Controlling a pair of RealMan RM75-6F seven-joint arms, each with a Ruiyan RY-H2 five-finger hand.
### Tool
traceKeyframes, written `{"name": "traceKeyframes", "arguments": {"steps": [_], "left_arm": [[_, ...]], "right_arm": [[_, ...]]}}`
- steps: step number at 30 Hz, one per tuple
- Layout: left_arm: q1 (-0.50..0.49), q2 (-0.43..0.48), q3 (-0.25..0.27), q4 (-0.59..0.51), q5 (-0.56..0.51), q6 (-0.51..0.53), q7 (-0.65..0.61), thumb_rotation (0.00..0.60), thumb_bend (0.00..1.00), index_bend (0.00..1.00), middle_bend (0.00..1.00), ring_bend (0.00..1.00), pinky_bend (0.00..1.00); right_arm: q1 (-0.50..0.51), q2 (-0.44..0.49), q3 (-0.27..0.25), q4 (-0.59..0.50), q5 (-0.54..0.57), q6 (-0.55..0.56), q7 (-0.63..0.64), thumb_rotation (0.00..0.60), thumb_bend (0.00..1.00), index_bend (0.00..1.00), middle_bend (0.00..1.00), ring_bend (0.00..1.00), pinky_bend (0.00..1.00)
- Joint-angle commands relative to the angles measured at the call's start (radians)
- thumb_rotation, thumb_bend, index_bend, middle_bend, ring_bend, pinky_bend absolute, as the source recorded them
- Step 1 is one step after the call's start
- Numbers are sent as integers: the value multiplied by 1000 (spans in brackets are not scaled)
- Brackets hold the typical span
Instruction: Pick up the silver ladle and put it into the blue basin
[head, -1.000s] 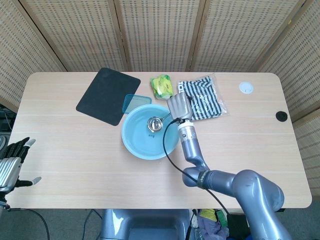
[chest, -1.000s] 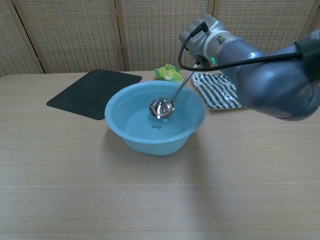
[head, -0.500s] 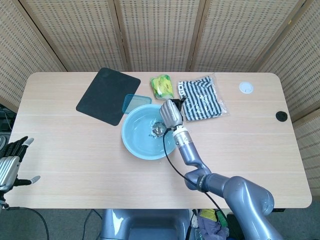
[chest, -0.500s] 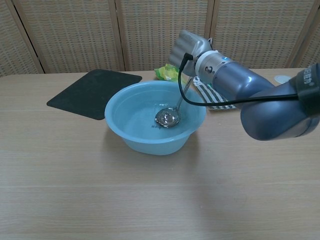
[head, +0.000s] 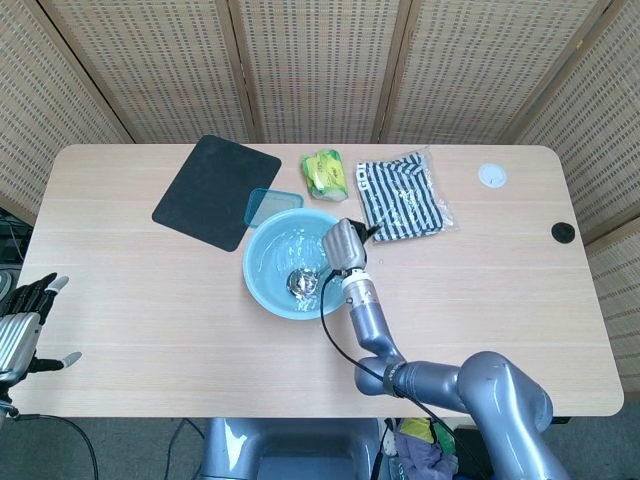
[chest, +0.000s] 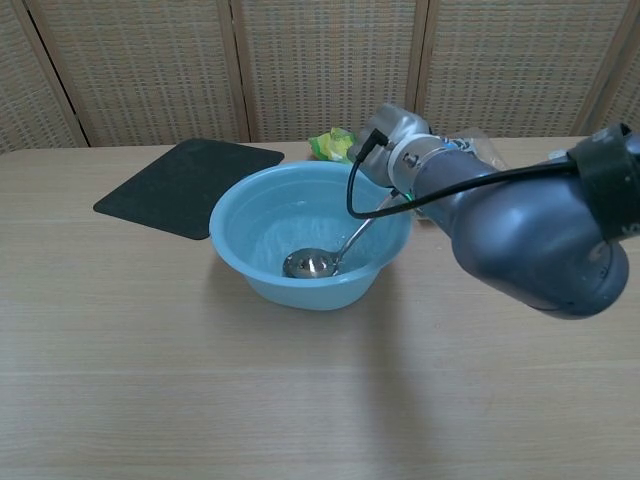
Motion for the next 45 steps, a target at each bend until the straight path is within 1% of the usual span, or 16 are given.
{"name": "traceKeyframes", "arguments": {"steps": [1,4,9,14,20,23,28,33,38,39,45], "left_arm": [[1,1,1,-1,3,2,-2,600,0,0,0,0,0],[2,3,4,-3,9,4,-4,600,0,0,0,0,0],[2,4,5,-4,12,4,-9,600,0,0,0,0,0],[2,4,7,-6,15,3,-7,600,0,0,0,0,0],[1,2,8,-7,14,4,0,600,0,0,0,0,0],[0,0,8,-7,12,2,5,600,0,0,0,0,0],[-3,-4,8,-8,5,-2,15,600,0,0,0,0,0],[-4,-5,7,-8,0,-3,19,600,0,0,0,0,0],[-7,-6,6,-8,-7,-8,23,600,0,0,0,0,0],[-8,-6,5,-7,-9,-9,23,600,0,0,0,0,0],[-10,-6,6,-6,-12,-13,22,600,0,0,0,0,0]], "right_arm": [[-1,27,86,-116,135,65,-89,600,838,824,1000,972,1000],[-10,56,141,-167,204,82,-74,600,839,824,1000,973,1000],[-18,105,186,-222,236,107,-44,600,840,825,1000,973,1000],[-28,178,265,-299,320,128,-11,600,841,826,1000,973,1000],[-27,237,303,-350,380,132,14,600,842,826,1000,973,1000],[-25,252,305,-357,396,131,19,600,842,826,1000,973,1000],[-14,281,326,-372,468,125,21,600,842,825,1000,973,1000],[-6,297,336,-378,498,120,27,600,842,826,1000,973,1000],[7,327,366,-397,555,113,40,600,842,826,1000,973,1000],[10,337,379,-404,563,117,48,600,842,826,1000,973,1000],[26,367,385,-426,598,129,54,600,842,825,1000,973,1000]]}}
